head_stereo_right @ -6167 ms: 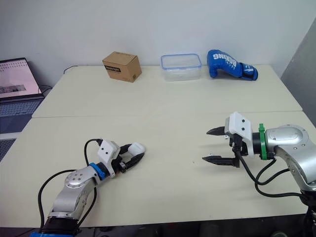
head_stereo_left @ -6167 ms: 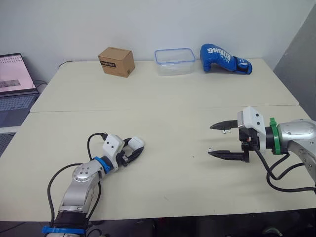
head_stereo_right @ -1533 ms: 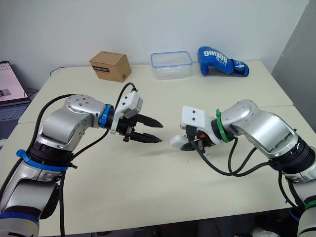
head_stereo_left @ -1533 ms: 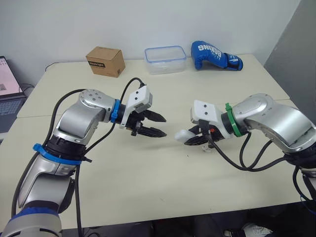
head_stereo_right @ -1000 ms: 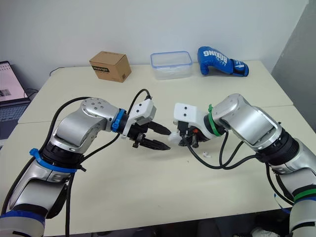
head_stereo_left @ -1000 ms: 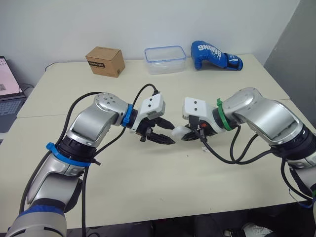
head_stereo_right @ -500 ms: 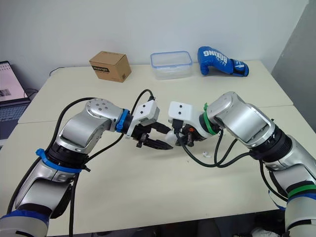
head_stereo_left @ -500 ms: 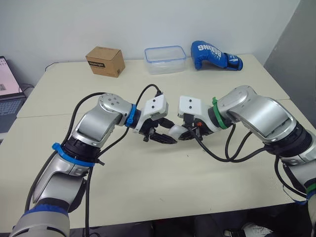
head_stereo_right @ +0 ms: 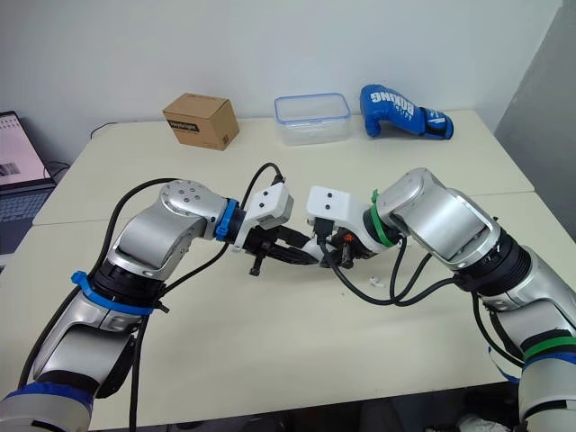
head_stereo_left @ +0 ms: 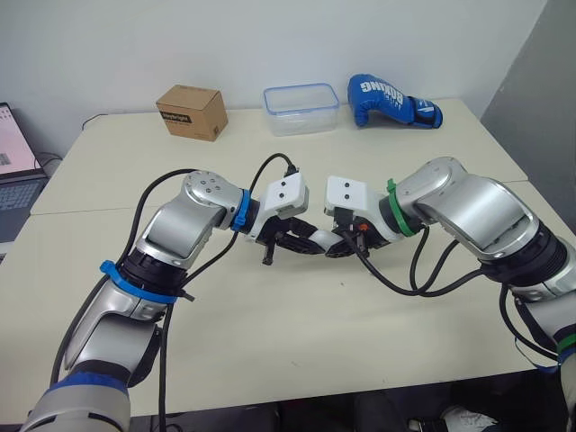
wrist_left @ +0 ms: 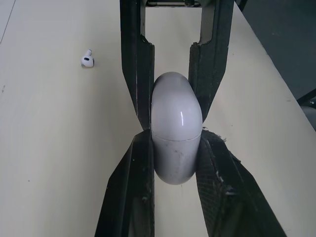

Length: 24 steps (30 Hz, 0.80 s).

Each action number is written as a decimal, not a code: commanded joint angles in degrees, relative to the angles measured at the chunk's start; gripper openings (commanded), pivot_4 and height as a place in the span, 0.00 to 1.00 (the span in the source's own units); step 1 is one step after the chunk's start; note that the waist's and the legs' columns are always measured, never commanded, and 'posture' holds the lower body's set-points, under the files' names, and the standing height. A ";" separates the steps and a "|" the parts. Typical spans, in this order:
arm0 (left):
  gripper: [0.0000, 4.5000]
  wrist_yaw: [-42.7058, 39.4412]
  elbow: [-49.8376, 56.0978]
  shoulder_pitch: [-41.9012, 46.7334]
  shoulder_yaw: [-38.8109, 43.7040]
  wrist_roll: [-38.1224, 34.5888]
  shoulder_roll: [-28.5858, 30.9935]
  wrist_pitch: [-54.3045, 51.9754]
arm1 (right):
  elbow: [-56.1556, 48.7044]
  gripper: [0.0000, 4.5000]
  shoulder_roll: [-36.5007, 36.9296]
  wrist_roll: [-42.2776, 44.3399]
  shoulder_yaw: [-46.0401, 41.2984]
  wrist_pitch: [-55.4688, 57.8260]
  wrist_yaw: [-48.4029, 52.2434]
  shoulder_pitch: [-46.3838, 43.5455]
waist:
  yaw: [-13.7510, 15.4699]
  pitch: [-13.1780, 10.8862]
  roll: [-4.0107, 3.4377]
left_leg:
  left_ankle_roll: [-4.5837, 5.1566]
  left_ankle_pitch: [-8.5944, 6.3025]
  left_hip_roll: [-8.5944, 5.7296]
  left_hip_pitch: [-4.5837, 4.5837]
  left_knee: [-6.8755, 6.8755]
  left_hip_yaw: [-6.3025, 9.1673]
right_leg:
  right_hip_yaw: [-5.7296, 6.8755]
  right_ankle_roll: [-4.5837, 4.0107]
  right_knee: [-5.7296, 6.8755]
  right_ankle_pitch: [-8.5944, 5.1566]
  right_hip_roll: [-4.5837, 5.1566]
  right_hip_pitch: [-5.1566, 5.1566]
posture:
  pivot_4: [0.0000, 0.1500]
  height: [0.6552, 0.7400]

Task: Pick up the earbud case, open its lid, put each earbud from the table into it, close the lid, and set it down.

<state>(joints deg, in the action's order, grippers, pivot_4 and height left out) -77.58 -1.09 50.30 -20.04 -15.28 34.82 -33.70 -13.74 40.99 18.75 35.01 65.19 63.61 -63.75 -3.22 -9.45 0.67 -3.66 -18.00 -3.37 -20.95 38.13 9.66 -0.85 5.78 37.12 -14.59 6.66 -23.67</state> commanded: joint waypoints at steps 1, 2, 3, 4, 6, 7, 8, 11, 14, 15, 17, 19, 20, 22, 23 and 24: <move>0.17 0.32 0.63 0.91 0.68 -0.02 -0.41 0.71 | -1.53 0.18 -0.13 -0.38 -1.69 -0.05 -0.26 -1.95 | 0.00 0.00 0.00 | 0.00 0.00 0.00 0.00 0.00 0.00 | 0.00 0.00 0.00 0.00 0.00 0.00 | 1.00 0.89; 0.17 0.33 0.70 0.87 0.66 0.01 -0.39 0.73 | -1.57 0.18 -0.15 -0.37 -1.69 -0.03 -0.26 -1.96 | 0.00 0.00 0.00 | 0.00 0.00 0.00 0.00 0.00 0.00 | 0.00 0.00 0.00 0.00 0.00 0.00 | 1.00 0.89; 0.17 0.34 0.75 0.85 0.65 0.03 -0.35 0.75 | -1.57 0.18 -0.20 -0.36 -1.70 -0.01 -0.25 -1.98 | 0.00 0.00 0.00 | 0.00 0.00 0.00 0.00 0.00 0.00 | 0.00 0.00 0.00 0.00 0.00 0.00 | 1.00 0.89; 0.17 0.35 0.78 0.83 0.64 0.04 -0.30 0.74 | -1.55 0.18 -0.26 -0.34 -1.72 0.01 -0.26 -2.02 | 0.00 0.00 0.00 | 0.00 0.00 0.00 0.00 0.00 0.00 | 0.00 0.00 0.00 0.00 0.00 0.00 | 1.00 0.89; 0.17 0.40 0.99 0.68 0.70 -0.03 -0.18 0.70 | -1.62 0.18 -0.38 -0.22 -1.84 -0.03 -0.22 -1.99 | 0.00 0.00 0.00 | 0.00 0.00 0.00 0.00 0.00 0.00 | 0.00 0.00 0.00 0.00 0.00 0.00 | 1.00 0.89; 0.17 0.73 1.27 0.39 1.16 -0.36 -0.23 0.49 | -1.67 0.18 -0.50 -0.11 -2.03 -0.24 -0.18 -1.89 | 0.00 0.00 0.00 | 0.00 0.00 0.00 0.00 0.00 0.00 | 0.00 0.00 0.00 0.00 0.00 0.00 | 1.00 0.89; 0.17 1.01 1.72 -0.07 1.77 -0.88 -0.32 0.45 | -1.82 0.18 -0.54 0.05 -2.32 -0.52 -0.13 -1.65 | 0.00 0.00 0.00 | 0.00 0.00 0.00 0.00 0.00 0.00 | 0.00 0.00 0.00 0.00 0.00 0.00 | 1.00 0.89; 0.17 2.06 2.97 -1.66 3.70 -2.00 -0.54 1.30 | -1.91 0.18 -0.45 0.59 -3.74 -1.53 -0.07 -0.62 | -0.01 0.00 0.00 | 0.00 0.00 0.00 0.00 0.00 -0.01 | -0.01 0.00 0.00 0.00 0.00 -0.01 | 1.00 0.89; 0.17 3.60 5.38 -5.70 7.93 -4.52 -0.36 2.08 | -2.05 0.18 -0.79 3.07 -9.69 -5.08 -0.49 3.92 | 0.01 0.01 0.01 | 0.00 0.00 0.01 -0.01 0.01 0.00 | 0.00 0.00 0.00 0.00 0.01 -0.01 | 1.00 0.89; 0.17 4.04 5.97 -6.51 8.61 -4.87 -0.31 1.97 | -2.32 0.18 -0.85 3.75 -10.94 -5.41 -0.24 4.91 | 0.03 0.01 0.01 | 0.00 0.00 0.01 -0.01 0.00 -0.01 | -0.01 0.00 -0.02 0.00 0.02 -0.01 | 1.00 0.89; 0.17 5.02 7.53 -8.90 9.96 -5.30 0.56 2.03 | -3.53 0.34 0.18 5.03 -12.66 -5.62 0.69 7.29 | 0.06 0.01 0.01 | -0.01 0.00 -0.02 -0.02 0.01 -0.01 | -0.01 -0.01 -0.02 0.01 0.06 -0.02 | 1.00 0.89; 0.17 5.88 8.59 -10.40 10.83 -5.61 1.11 2.12 | -4.34 0.47 0.65 5.75 -13.62 -5.76 0.91 8.64 | 0.12 0.01 0.01 | 0.00 0.00 -0.03 -0.02 0.03 -0.02 | -0.01 -0.01 0.02 0.01 0.06 -0.02 | 1.00 0.89; 0.17 6.17 9.17 -11.17 11.59 -6.16 1.25 2.19 | -4.57 0.55 0.32 6.33 -14.41 -5.72 0.57 9.15 | 0.16 0.01 0.01 | 0.00 0.00 -0.03 -0.02 0.05 -0.01 | -0.01 -0.01 0.05 0.01 0.06 -0.02 | 1.00 0.89; 0.17 6.80 10.07 -12.43 12.91 -7.34 1.28 2.37 | -4.86 0.70 -0.29 7.44 -15.83 -5.67 -0.07 10.07 | 0.22 0.01 0.01 | 0.00 0.00 -0.02 -0.01 0.06 -0.02 | -0.01 -0.02 0.09 0.01 0.05 -0.02 | 1.00 0.89; 0.17 7.26 10.44 -13.12 13.72 -7.93 1.25 2.33 | -4.85 0.70 -0.67 8.06 -16.64 -5.50 -0.36 10.60 | 0.26 0.01 0.01 | 0.00 0.00 -0.02 -0.01 0.05 -0.02 | -0.01 -0.02 0.08 0.01 0.05 -0.02 | 1.00 0.89; 0.17 7.62 10.70 -13.54 14.19 -8.29 1.22 2.24 | -4.86 0.70 -0.88 8.46 -17.15 -5.38 -0.56 10.95 | 0.27 0.01 0.01 | 0.00 0.00 -0.02 -0.01 0.05 -0.02 | -0.01 -0.02 0.07 0.01 0.05 -0.01 | 1.00 0.89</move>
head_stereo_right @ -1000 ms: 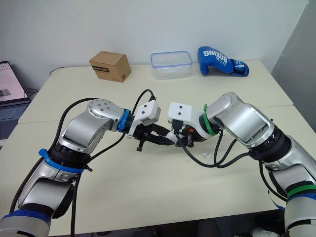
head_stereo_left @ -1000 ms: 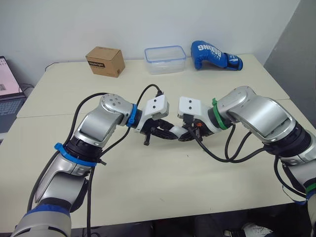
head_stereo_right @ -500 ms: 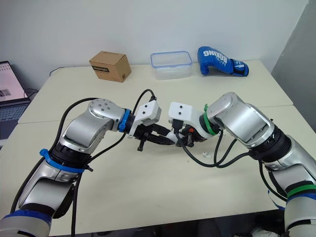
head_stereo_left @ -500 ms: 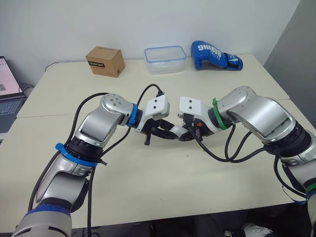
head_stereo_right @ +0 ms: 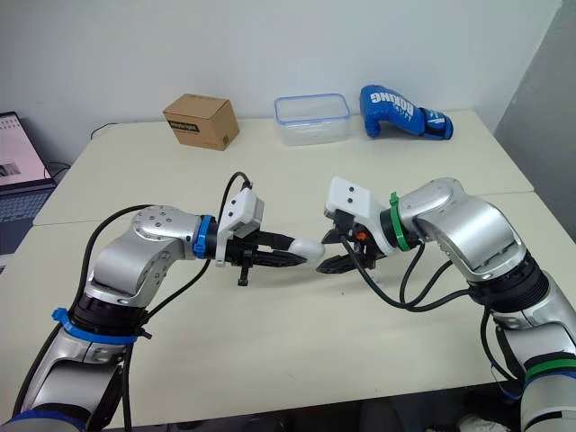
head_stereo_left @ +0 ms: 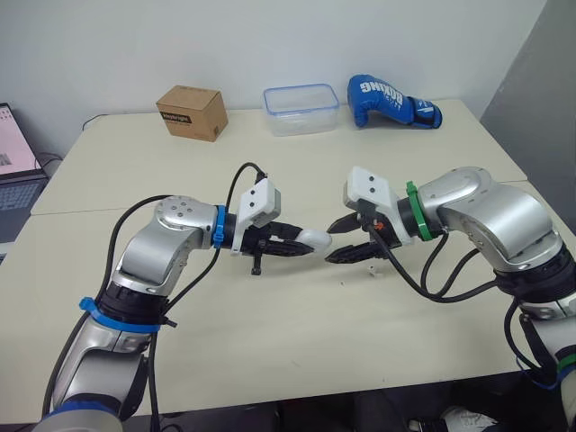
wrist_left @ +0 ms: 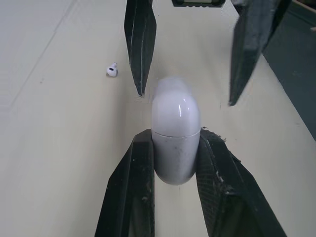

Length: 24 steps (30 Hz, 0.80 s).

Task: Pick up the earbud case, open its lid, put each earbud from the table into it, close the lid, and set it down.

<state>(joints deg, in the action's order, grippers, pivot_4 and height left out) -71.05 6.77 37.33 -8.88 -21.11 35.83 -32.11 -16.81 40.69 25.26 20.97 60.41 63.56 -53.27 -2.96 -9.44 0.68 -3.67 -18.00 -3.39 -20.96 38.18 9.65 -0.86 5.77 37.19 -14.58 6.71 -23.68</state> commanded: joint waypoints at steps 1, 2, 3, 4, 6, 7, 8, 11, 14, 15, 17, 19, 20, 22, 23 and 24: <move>0.17 1.49 3.14 -1.23 4.13 -3.50 -0.05 0.66 | -1.73 0.70 -0.91 2.78 -4.36 -0.93 -0.57 1.25 | 0.01 0.00 0.00 | 0.00 0.00 -0.01 0.00 0.00 -0.01 | -0.01 0.00 -0.01 0.00 0.00 0.00 | 1.00 0.89; 0.17 1.99 3.45 -1.92 5.31 -4.64 -0.31 0.55 | -1.64 0.70 -1.15 3.79 -5.93 -1.44 -0.43 2.20 | 0.01 0.00 0.00 | 0.00 0.00 -0.01 0.00 0.00 -0.01 | -0.01 0.00 -0.02 0.00 0.00 0.00 | 1.00 0.89; 0.17 2.09 3.65 -2.83 6.66 -5.80 -0.29 0.70 | -1.36 0.70 -1.42 4.84 -7.88 -1.97 -0.38 3.24 | 0.02 0.00 0.00 | 0.00 0.00 -0.01 0.00 -0.01 -0.01 | -0.01 0.00 -0.04 0.00 0.01 0.00 | 1.00 0.89; 0.17 2.05 3.78 -3.74 7.97 -6.97 -0.19 0.99 | -1.07 0.70 -1.64 5.91 -9.76 -2.64 -0.26 4.26 | 0.05 0.00 0.00 | 0.00 0.00 -0.01 0.00 0.00 -0.01 | -0.01 0.00 -0.04 0.00 0.01 0.00 | 1.00 0.89; 0.17 2.68 3.95 -5.33 10.60 -9.48 -0.17 0.52 | -0.88 0.70 -2.04 8.39 -13.53 -3.81 0.19 6.49 | 0.13 0.00 0.00 | 0.00 0.00 -0.01 0.00 -0.01 0.00 | 0.00 0.00 -0.05 0.00 0.01 0.00 | 1.00 0.89; 0.17 2.83 4.01 -6.15 11.55 -10.26 -0.10 0.60 | -0.75 0.70 -2.53 9.45 -15.20 -4.04 -0.16 7.46 | 0.14 0.00 0.00 | 0.00 0.00 0.00 0.00 -0.01 -0.02 | -0.01 0.00 -0.04 0.00 0.01 0.00 | 1.00 0.89; 0.17 2.88 4.14 -6.94 12.25 -10.90 -0.07 0.84 | -0.65 0.70 -3.00 10.27 -16.49 -4.27 -0.60 8.27 | 0.22 0.00 0.00 | 0.00 0.00 0.00 0.00 0.00 0.00 | 0.00 0.00 -0.03 0.00 0.01 0.01 | 1.00 0.89; 0.17 3.23 4.90 -8.88 13.69 -13.16 -0.49 0.63 | -0.31 0.70 -5.10 12.46 -19.76 -4.80 -2.56 10.27 | 0.27 0.00 0.00 | 0.00 0.00 0.00 0.01 0.01 -0.01 | -0.01 -0.01 0.00 0.01 0.01 0.02 | 1.00 0.89; 0.17 4.36 4.84 -9.27 14.36 -15.13 -1.60 0.30 | -0.24 0.70 -6.56 13.54 -20.79 -5.40 -4.11 11.48 | 0.27 0.00 0.00 | 0.00 0.00 0.00 0.03 0.00 -0.02 | -0.02 -0.01 -0.01 0.01 0.01 0.03 | 1.00 0.89; 0.17 4.78 4.79 -9.32 14.11 -15.21 -2.05 0.58 | -0.28 0.70 -6.87 13.60 -20.70 -5.59 -4.61 11.68 | 0.27 0.00 0.00 | 0.00 0.00 0.00 0.03 0.00 -0.01 | -0.01 -0.01 -0.02 0.01 0.01 0.04 | 1.00 0.89; 0.17 5.56 5.10 -9.64 13.43 -15.20 -3.26 1.74 | -0.27 0.70 -7.58 13.93 -20.92 -5.74 -5.57 11.77 | 0.27 0.00 0.00 | 0.00 0.00 -0.01 0.03 0.01 -0.02 | -0.03 -0.01 -0.02 0.01 0.01 0.04 | 1.00 0.89; 0.17 6.00 5.75 -10.38 13.08 -15.20 -4.47 3.18 | -0.53 0.70 -7.94 14.55 -21.24 -5.52 -6.35 11.71 | 0.27 0.00 0.00 | 0.00 0.00 -0.01 0.03 0.01 -0.02 | -0.03 -0.01 -0.01 0.01 0.01 0.04 | 1.00 0.89; 0.17 6.07 5.83 -10.77 13.00 -15.10 -5.05 4.06 | -0.81 0.70 -7.92 14.82 -21.30 -5.38 -6.64 11.73 | 0.28 0.00 0.00 | 0.00 0.00 0.00 0.03 0.01 -0.02 | -0.03 -0.01 -0.02 0.01 0.01 0.04 | 1.00 0.89; 0.17 5.78 5.14 -11.53 12.65 -14.40 -6.51 6.81 | -1.14 0.70 -7.80 15.31 -21.27 -5.37 -7.11 11.59 | 0.34 0.00 0.00 | 0.00 0.00 0.00 0.03 0.00 -0.03 | -0.03 -0.01 -0.04 0.01 0.01 0.04 | 1.00 0.89; 0.17 5.62 4.81 -11.90 12.39 -14.00 -7.30 8.37 | -1.24 0.70 -7.80 15.49 -21.20 -5.50 -7.34 11.47 | 0.40 0.00 0.00 | 0.00 0.00 0.00 0.03 0.00 -0.03 | -0.03 -0.02 -0.04 0.01 0.01 0.04 | 1.00 0.89; 0.17 5.52 4.49 -12.07 12.13 -13.68 -7.91 9.55 | -1.15 0.70 -7.81 15.62 -21.12 -5.64 -7.52 11.29 | 0.53 0.00 0.00 | 0.00 0.00 0.00 0.03 0.00 -0.03 | -0.03 -0.02 -0.04 0.01 0.01 0.04 | 1.00 0.89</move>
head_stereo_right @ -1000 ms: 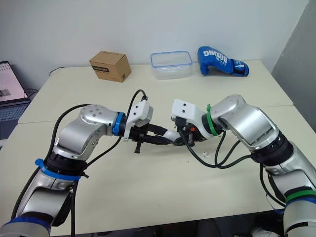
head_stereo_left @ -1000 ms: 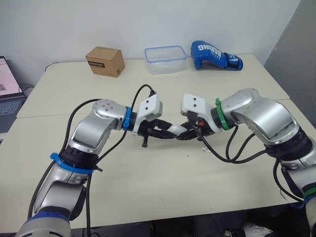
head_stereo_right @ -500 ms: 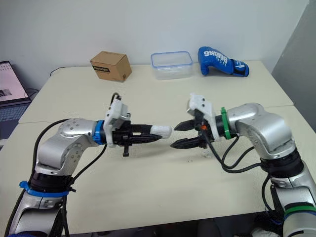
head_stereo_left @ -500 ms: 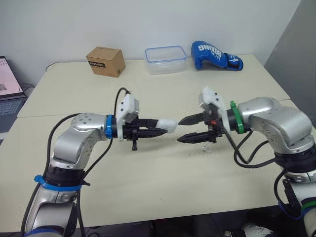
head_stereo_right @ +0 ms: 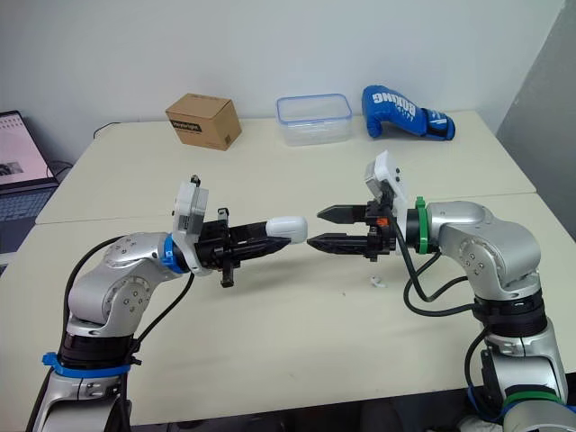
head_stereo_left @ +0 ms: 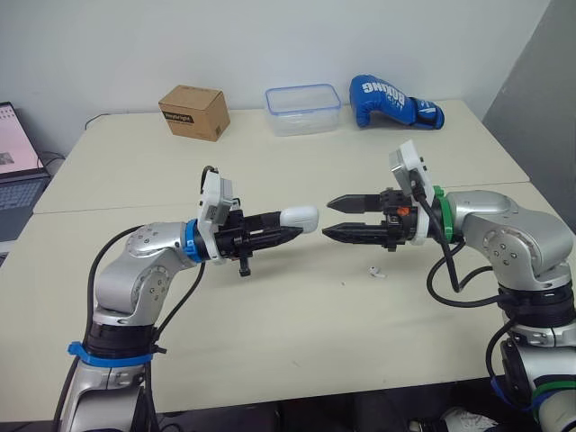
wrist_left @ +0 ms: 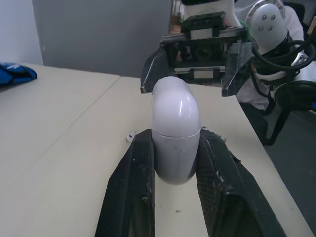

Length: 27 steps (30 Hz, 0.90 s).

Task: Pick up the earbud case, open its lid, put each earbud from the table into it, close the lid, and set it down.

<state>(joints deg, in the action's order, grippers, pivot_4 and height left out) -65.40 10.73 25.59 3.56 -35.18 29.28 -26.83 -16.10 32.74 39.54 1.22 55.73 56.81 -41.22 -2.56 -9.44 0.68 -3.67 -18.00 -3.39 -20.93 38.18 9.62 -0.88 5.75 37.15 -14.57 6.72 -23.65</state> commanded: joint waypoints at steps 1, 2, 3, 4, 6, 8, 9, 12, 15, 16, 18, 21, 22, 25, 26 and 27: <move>0.17 -0.01 0.30 -0.46 -0.59 0.53 -2.02 5.10 | -1.72 0.70 0.05 1.38 -1.26 -1.09 -0.97 -1.04 | 0.23 0.00 0.00 | 0.00 0.00 0.00 0.00 0.00 -0.01 | -0.01 -0.01 0.00 0.00 0.00 0.00 | 1.00 0.89; 0.17 0.29 0.29 -0.53 -0.98 0.84 -2.37 5.62 | -1.65 0.70 -0.09 1.44 -1.17 -1.14 -1.22 -1.28 | 0.29 0.00 0.00 | 0.00 0.00 0.00 0.00 0.01 -0.01 | 0.00 -0.01 0.00 0.01 0.00 0.00 | 1.00 0.89; 0.17 0.44 0.23 -0.58 -1.29 0.99 -2.66 6.02 | -1.62 0.70 -0.25 1.52 -1.10 -1.11 -1.47 -1.50 | 0.32 0.00 0.00 | 0.00 0.00 0.00 0.00 0.01 -0.01 | -0.01 -0.01 0.00 0.01 0.00 0.01 | 1.00 0.89; 0.17 0.52 0.19 -0.63 -1.49 1.08 -2.81 6.30 | -1.62 0.70 -0.35 1.59 -1.05 -1.07 -1.65 -1.62 | 0.32 0.00 0.00 | 0.00 0.00 0.00 0.00 0.01 -0.01 | 0.00 -0.01 0.00 0.01 0.00 0.01 | 1.00 0.89; 0.17 0.35 -0.21 -0.72 -1.73 1.33 -2.85 7.09 | -1.84 0.70 -0.46 1.65 -0.80 -1.02 -1.87 -1.71 | 0.32 0.00 0.00 | 0.00 0.00 0.00 0.00 0.01 -0.02 | -0.01 -0.01 0.00 0.01 0.00 0.01 | 1.00 0.89; 0.17 0.14 -0.60 -0.81 -1.84 1.39 -2.75 7.57 | -1.83 0.70 -0.36 1.41 -0.33 -1.13 -2.00 -1.76 | 0.33 0.00 0.00 | 0.00 0.00 0.00 0.00 0.01 -0.02 | -0.01 -0.01 0.00 0.01 0.00 0.01 | 1.00 0.89; 0.17 0.05 -0.74 -0.76 -1.93 1.31 -2.66 7.56 | -1.68 0.70 -0.34 1.27 -0.16 -1.24 -2.03 -1.82 | 0.33 0.00 0.00 | 0.00 0.00 0.00 0.00 0.01 -0.03 | -0.01 -0.01 0.00 0.01 0.00 0.01 | 1.00 0.89; 0.17 -0.04 -0.75 -0.73 -2.25 1.01 -2.51 7.15 | -1.27 0.70 -0.25 0.84 0.42 -1.19 -2.09 -2.02 | 0.32 0.00 0.00 | 0.00 0.00 0.00 0.00 0.01 -0.02 | -0.01 -0.01 0.00 0.01 0.00 0.01 | 1.00 0.89; 0.17 -0.16 -0.39 -0.70 -2.45 0.54 -2.48 6.47 | -0.95 0.70 -0.18 0.09 1.48 -1.15 -2.36 -2.16 | 0.33 0.00 0.00 | 0.00 0.00 0.00 0.00 0.01 -0.02 | -0.01 -0.01 0.00 0.01 0.00 0.01 | 1.00 0.89; 0.17 -0.34 -0.23 -0.71 -2.54 0.40 -2.44 6.31 | -0.74 0.70 -0.25 -0.10 1.81 -1.20 -2.50 -2.26 | 0.32 0.00 0.00 | 0.00 0.00 0.00 0.00 0.01 -0.02 | 0.00 -0.01 0.00 0.01 0.00 0.01 | 1.00 0.89; 0.17 -0.41 0.17 -0.75 -2.69 0.12 -2.36 5.74 | -0.26 0.70 -0.39 -0.33 2.35 -1.13 -2.88 -2.52 | 0.35 0.00 0.00 | 0.00 0.00 0.00 0.00 0.00 -0.01 | 0.00 -0.01 0.00 0.01 -0.01 0.01 | 1.00 0.89; 0.17 -0.76 0.67 -0.76 -3.04 -0.28 -2.09 5.23 | 0.52 0.70 -0.74 -0.49 2.74 -0.99 -3.55 -2.97 | 0.37 0.00 0.00 | 0.00 0.00 0.00 0.00 0.00 -0.02 | -0.01 -0.01 -0.01 0.01 -0.01 0.01 | 1.00 0.89; 0.17 -0.93 0.93 -0.80 -3.16 -0.52 -1.90 4.89 | 0.91 0.70 -1.06 -0.50 2.81 -0.94 -3.92 -3.29 | 0.35 0.00 0.00 | 0.00 0.00 0.00 0.00 0.00 -0.02 | -0.01 -0.01 0.00 0.01 -0.01 0.01 | 1.00 0.89; 0.17 -1.08 1.53 -0.96 -3.25 -1.01 -1.73 4.33 | 1.67 0.70 -1.52 -0.71 3.10 -0.94 -4.57 -3.93 | 0.30 0.00 0.00 | 0.00 0.00 0.01 0.02 0.00 -0.02 | -0.01 -0.01 0.01 0.01 -0.01 0.00 | 1.00 0.89; 0.17 -1.06 1.59 -0.99 -3.26 -1.09 -1.70 4.29 | 1.88 0.70 -1.56 -0.89 3.21 -0.96 -4.69 -4.08 | 0.35 0.00 0.00 | 0.00 0.00 0.01 0.02 0.00 -0.01 | 0.00 -0.01 0.00 0.01 -0.01 0.01 | 1.00 0.89; 0.17 -1.06 1.65 -1.04 -3.27 -1.19 -1.64 4.28 | 2.17 0.70 -1.55 -1.13 3.39 -0.94 -4.83 -4.25 | 0.37 0.00 0.00 | 0.00 0.00 0.00 0.02 0.00 -0.01 | -0.01 -0.01 -0.01 0.01 -0.01 0.01 | 1.00 0.89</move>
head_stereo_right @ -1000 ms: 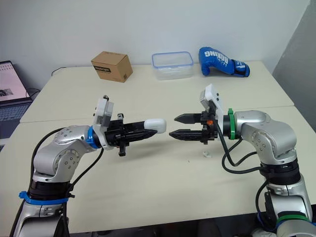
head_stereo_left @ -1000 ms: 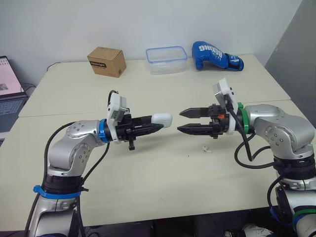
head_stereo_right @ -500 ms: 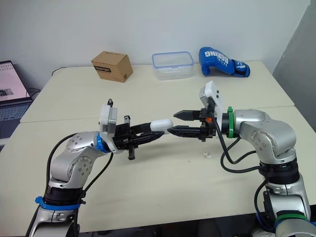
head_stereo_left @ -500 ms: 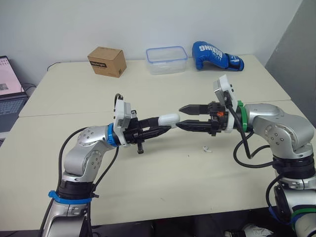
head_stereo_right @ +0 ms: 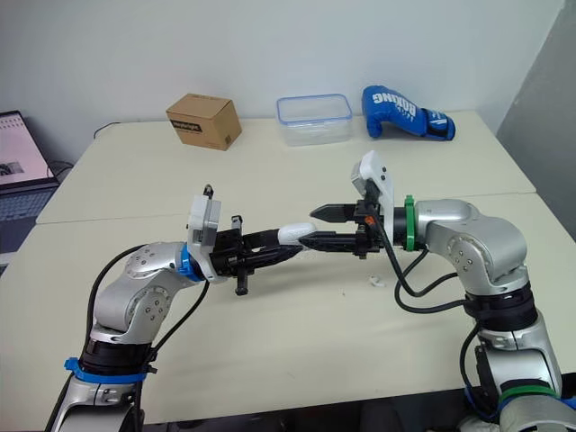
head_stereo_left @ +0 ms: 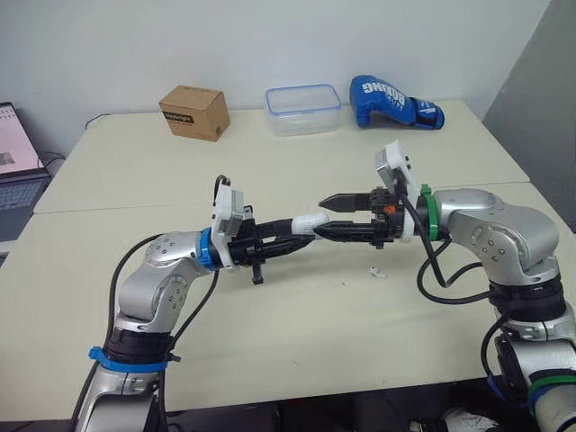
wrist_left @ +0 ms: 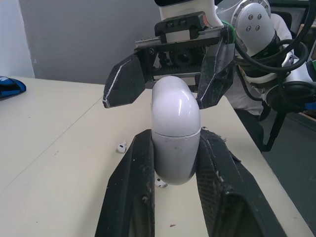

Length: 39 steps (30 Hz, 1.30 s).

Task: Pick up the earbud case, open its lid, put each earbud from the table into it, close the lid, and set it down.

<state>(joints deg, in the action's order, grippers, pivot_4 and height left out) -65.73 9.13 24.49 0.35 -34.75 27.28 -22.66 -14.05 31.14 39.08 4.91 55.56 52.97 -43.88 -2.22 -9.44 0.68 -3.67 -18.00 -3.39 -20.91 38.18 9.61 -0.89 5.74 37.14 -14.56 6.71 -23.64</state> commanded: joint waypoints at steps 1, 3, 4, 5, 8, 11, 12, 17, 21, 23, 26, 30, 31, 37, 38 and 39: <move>0.17 -0.72 3.41 -0.01 -0.06 -1.72 0.45 0.02 | 0.39 0.70 0.07 -0.84 -0.16 -0.80 -1.08 -1.76 | 0.06 0.00 0.00 | 0.00 0.00 -0.01 0.00 0.00 -0.01 | -0.01 0.00 -0.01 0.00 0.00 0.00 | 1.00 0.89; 0.17 -0.68 3.83 -0.19 -0.03 -1.95 0.57 -0.29 | 0.85 0.70 0.05 -0.91 -0.01 -0.89 -1.20 -2.07 | 0.11 0.00 0.00 | 0.00 0.00 -0.01 0.00 0.00 0.00 | 0.00 0.00 -0.01 0.00 0.00 0.01 | 1.00 0.89; 0.17 -0.66 4.04 -0.30 -0.06 -2.06 0.63 -0.45 | 1.07 0.70 -0.02 -0.88 -0.01 -0.92 -1.28 -2.25 | 0.11 0.00 0.00 | 0.00 0.00 -0.01 0.00 0.00 0.00 | 0.00 0.00 0.00 0.00 0.00 0.00 | 1.00 0.89; 0.17 -0.51 4.23 -0.39 -0.03 -2.23 0.59 -0.60 | 1.46 0.70 -0.08 -0.85 0.00 -0.88 -1.27 -2.58 | 0.10 0.00 0.00 | 0.00 0.00 0.00 0.00 0.00 0.00 | 0.00 0.00 0.00 0.00 0.00 0.00 | 1.00 0.89; 0.17 -0.22 4.30 -0.42 0.19 -2.57 0.63 -0.78 | 1.42 0.70 0.81 -0.56 0.76 -0.75 0.50 -2.94 | 0.12 0.00 0.00 | 0.00 0.00 0.00 0.00 0.00 0.00 | 0.00 0.00 0.00 0.00 0.00 0.00 | 1.00 0.89; 0.17 -0.23 4.37 -0.41 0.24 -2.65 0.76 -0.73 | 1.31 0.70 1.25 -0.76 1.27 0.16 0.42 -2.87 | 0.17 0.00 0.00 | 0.00 0.00 0.00 0.00 0.00 0.00 | 0.00 0.00 -0.02 0.00 0.00 0.00 | 1.00 0.89; 0.17 -0.23 4.42 -0.40 0.27 -2.73 0.80 -0.78 | 1.35 0.70 1.33 -0.87 1.48 0.32 0.30 -2.85 | 0.17 0.00 0.00 | 0.00 0.00 0.00 0.00 -0.01 -0.01 | 0.00 0.00 -0.02 0.00 0.00 0.00 | 1.00 0.89; 0.17 -0.45 4.54 -0.21 0.28 -2.93 0.85 -0.77 | 1.82 0.70 1.33 -1.26 2.27 0.23 -0.37 -2.87 | 0.17 0.00 0.00 | 0.00 0.00 0.00 0.00 -0.01 -0.01 | 0.00 0.00 -0.01 0.00 0.00 0.00 | 1.00 0.89; 0.17 -0.67 5.20 -0.55 0.06 -3.26 1.02 -1.27 | 3.40 0.70 0.35 -1.03 1.30 0.02 -1.41 -4.02 | 0.17 0.00 0.00 | 0.00 0.00 0.00 0.00 -0.01 0.00 | 0.00 0.00 -0.01 0.00 0.00 0.00 | 1.00 0.89; 0.17 -0.74 5.50 -0.95 0.03 -3.30 1.02 -1.37 | 4.06 0.70 0.20 -1.13 1.00 -0.19 -1.47 -4.56 | 0.19 0.00 0.00 | 0.00 0.00 0.00 0.00 -0.01 -0.01 | 0.00 0.00 -0.01 0.00 0.00 0.00 | 1.00 0.89; 0.17 -0.66 6.14 -1.60 0.04 -3.37 0.97 -1.55 | 4.72 0.70 0.12 -1.50 1.02 -0.58 -1.47 -4.92 | 0.19 0.00 0.00 | 0.00 0.00 0.00 0.00 -0.01 -0.01 | -0.01 0.00 -0.02 0.00 0.00 0.00 | 1.00 0.89; 0.17 -0.76 6.97 -2.95 -0.11 -3.19 1.21 -1.41 | 5.89 0.70 -0.20 -1.33 0.62 -0.94 -1.48 -5.90 | 0.29 0.00 0.00 | 0.00 0.00 -0.01 0.00 -0.02 -0.01 | -0.01 0.00 -0.03 0.00 0.01 0.00 | 1.00 0.89; 0.17 -0.72 7.14 -3.20 -0.14 -3.22 1.26 -1.36 | 6.20 0.70 -0.30 -1.23 0.48 -0.91 -1.49 -6.20 | 0.30 0.00 0.00 | 0.00 0.00 -0.01 0.00 -0.02 -0.01 | -0.01 0.00 -0.03 0.00 0.00 0.00 | 1.00 0.89; 0.17 -0.19 7.73 -3.50 0.03 -3.51 1.26 -1.62 | 6.69 0.70 -0.42 -1.13 0.69 -0.79 -0.86 -6.72 | 0.31 0.00 0.00 | 0.00 0.00 0.00 0.00 -0.04 -0.01 | -0.01 0.00 -0.03 0.00 0.00 0.00 | 1.00 0.89; 0.17 -0.14 7.70 -3.48 0.07 -3.51 1.28 -1.63 | 6.43 0.70 -0.23 -0.77 0.70 -0.55 -0.37 -6.62 | 0.31 0.00 0.00 | 0.00 0.00 0.00 0.00 -0.04 0.00 | 0.00 0.00 -0.03 0.00 0.00 0.00 | 1.00 0.89; 0.17 -0.06 7.58 -3.42 0.14 -3.45 1.32 -1.63 | 5.94 0.70 0.10 -0.37 0.64 -0.48 0.30 -6.40 | 0.31 0.00 0.00 | 0.00 0.00 0.00 0.00 -0.04 -0.01 | -0.01 0.00 -0.03 0.00 0.00 0.00 | 1.00 0.89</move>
<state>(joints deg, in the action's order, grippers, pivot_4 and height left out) -65.12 13.35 20.91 0.04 -36.11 28.22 -24.83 -7.58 30.34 38.50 7.45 55.56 52.97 -49.01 -1.91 -9.44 0.67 -3.67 -18.01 -3.39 -20.91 38.14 9.60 -0.89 5.74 37.11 -14.56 6.71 -23.64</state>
